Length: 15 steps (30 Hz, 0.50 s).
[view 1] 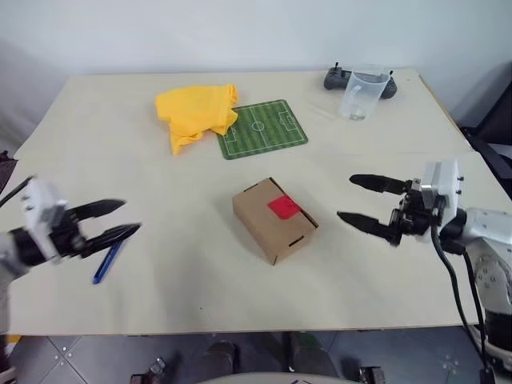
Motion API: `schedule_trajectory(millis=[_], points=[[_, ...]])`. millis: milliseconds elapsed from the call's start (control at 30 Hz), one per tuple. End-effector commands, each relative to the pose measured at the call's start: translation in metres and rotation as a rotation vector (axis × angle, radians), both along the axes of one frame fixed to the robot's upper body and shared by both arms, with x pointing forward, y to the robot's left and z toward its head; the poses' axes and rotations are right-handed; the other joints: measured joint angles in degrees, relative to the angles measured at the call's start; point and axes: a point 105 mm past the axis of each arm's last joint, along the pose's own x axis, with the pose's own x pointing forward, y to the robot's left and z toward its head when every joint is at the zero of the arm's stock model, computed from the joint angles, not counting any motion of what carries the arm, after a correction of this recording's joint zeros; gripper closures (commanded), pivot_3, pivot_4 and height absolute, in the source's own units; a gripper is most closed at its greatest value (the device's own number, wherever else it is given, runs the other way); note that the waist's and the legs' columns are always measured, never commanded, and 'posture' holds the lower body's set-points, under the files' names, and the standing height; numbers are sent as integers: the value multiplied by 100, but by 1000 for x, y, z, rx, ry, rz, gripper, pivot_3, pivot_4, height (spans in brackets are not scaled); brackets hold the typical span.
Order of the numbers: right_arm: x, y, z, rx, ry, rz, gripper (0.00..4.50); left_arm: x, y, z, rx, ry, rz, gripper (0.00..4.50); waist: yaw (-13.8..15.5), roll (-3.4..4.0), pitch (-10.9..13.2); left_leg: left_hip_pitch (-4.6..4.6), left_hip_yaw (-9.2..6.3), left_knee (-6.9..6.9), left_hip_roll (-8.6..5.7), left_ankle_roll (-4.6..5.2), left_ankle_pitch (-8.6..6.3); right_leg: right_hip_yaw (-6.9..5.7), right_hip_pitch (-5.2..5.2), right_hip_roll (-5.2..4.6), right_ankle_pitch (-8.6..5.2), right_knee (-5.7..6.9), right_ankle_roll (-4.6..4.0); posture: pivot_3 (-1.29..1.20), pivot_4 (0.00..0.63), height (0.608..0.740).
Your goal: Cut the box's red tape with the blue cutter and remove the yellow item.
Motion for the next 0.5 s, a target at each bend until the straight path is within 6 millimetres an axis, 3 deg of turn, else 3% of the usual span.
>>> schedule_trajectory(millis=[33,133,267,333,400,500], points=[[-36,26,6,-11,-99,130,0,-31,72,-8,68,19,234,39,10,-1,0,2,0,-6,3,-1,-2,0,0,1,-2,-1,-4,0,150,740],[-47,33,-3,-25,-61,159,0,-45,93,-11,86,9,321,39,72,-2,0,8,0,2,-2,16,-13,0,20,-6,-1,-7,-1,0,150,740],[-60,46,12,79,-54,261,0,-64,115,-14,84,-4,431,39,138,-12,-4,29,-33,10,-3,53,-41,4,79,-17,8,-43,3,0,150,740],[-70,54,8,65,-60,329,0,-77,122,-20,83,11,469,39,149,-15,-5,31,-33,10,-2,51,-43,5,81,-16,9,-46,2,0,150,740],[-77,61,4,52,-77,383,0,-86,124,-24,79,16,486,39,149,-20,-8,31,-35,9,6,40,-48,2,78,-9,6,-46,-3,0,150,740],[-73,61,2,44,-102,390,0,-87,103,-30,23,-9,405,39,149,-12,-4,30,-35,8,11,33,-52,0,76,-5,2,-45,-8,0,150,740]])
